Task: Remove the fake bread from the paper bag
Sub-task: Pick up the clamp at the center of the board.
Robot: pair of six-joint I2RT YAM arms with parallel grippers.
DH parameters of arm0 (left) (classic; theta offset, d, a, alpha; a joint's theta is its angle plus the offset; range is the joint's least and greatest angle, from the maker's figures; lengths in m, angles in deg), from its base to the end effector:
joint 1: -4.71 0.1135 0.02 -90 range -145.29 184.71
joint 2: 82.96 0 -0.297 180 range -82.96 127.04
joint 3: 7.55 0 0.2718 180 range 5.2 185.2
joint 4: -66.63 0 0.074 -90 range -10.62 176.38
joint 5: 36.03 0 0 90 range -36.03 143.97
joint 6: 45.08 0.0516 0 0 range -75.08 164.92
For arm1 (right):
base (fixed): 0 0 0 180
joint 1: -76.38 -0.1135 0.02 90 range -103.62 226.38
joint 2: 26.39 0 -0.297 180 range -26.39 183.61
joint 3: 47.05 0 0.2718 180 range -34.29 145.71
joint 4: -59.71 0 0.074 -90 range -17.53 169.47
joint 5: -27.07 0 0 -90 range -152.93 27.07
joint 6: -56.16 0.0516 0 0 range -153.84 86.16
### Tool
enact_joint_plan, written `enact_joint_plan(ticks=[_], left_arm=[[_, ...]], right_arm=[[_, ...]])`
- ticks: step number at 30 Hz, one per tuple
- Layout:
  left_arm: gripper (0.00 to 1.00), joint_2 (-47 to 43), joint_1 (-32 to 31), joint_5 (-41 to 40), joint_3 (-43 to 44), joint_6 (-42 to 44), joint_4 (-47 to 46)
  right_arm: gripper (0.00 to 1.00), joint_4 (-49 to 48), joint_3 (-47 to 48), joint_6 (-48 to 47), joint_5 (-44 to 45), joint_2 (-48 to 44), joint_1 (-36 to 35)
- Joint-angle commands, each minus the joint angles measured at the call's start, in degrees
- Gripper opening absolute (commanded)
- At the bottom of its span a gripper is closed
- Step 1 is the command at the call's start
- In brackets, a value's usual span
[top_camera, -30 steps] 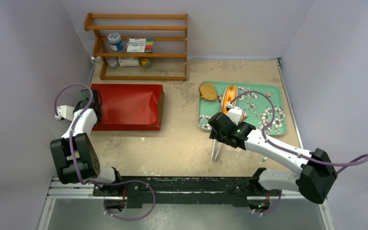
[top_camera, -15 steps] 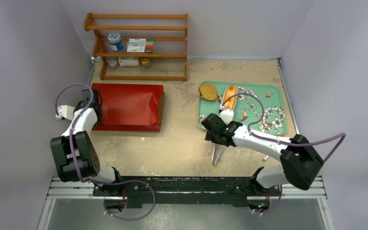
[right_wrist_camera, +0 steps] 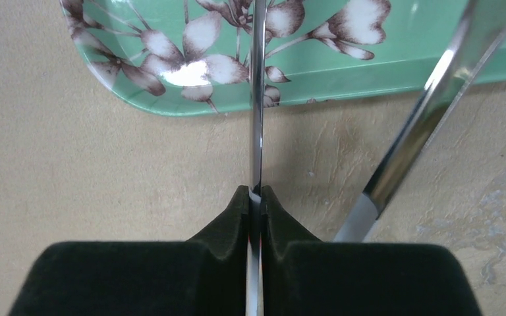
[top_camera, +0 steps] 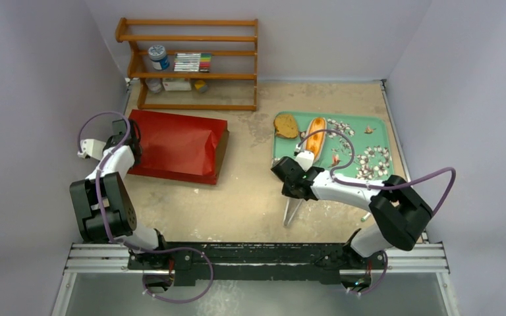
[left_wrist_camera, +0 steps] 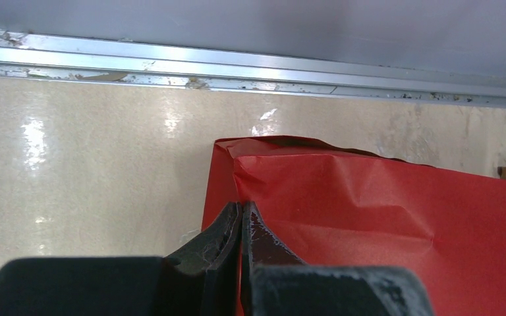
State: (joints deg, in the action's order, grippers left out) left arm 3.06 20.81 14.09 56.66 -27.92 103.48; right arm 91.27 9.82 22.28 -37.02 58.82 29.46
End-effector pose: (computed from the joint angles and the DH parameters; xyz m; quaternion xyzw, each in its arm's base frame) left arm 0.2894 0.1180 0.2118 -0.6998 0.5814 0.1683 0.3794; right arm 0.2178 0.1999 0.1763 0.1335 0.9334 0.0634 0.3269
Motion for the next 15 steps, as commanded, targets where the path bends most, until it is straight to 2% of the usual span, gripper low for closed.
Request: enact_joint_plan(ticks=[1, 11, 15], left_arm=[[0.00, 1.81, 0.14, 1.32, 1.83, 2.16, -3.47], [0.00, 4.50, 0.08, 1.86, 3.94, 2.56, -5.40], [0.00, 5.60, 0.09, 2.75, 4.34, 3.66, -7.23]], right_arm=[[0.04, 1.13, 1.25, 1.91, 2.39, -2.23, -2.29], [0.00, 10.38, 7.43, 6.45, 6.96, -2.90, -13.81], [0.01, 6.03, 10.18, -2.37, 5.86, -1.36, -18.43]])
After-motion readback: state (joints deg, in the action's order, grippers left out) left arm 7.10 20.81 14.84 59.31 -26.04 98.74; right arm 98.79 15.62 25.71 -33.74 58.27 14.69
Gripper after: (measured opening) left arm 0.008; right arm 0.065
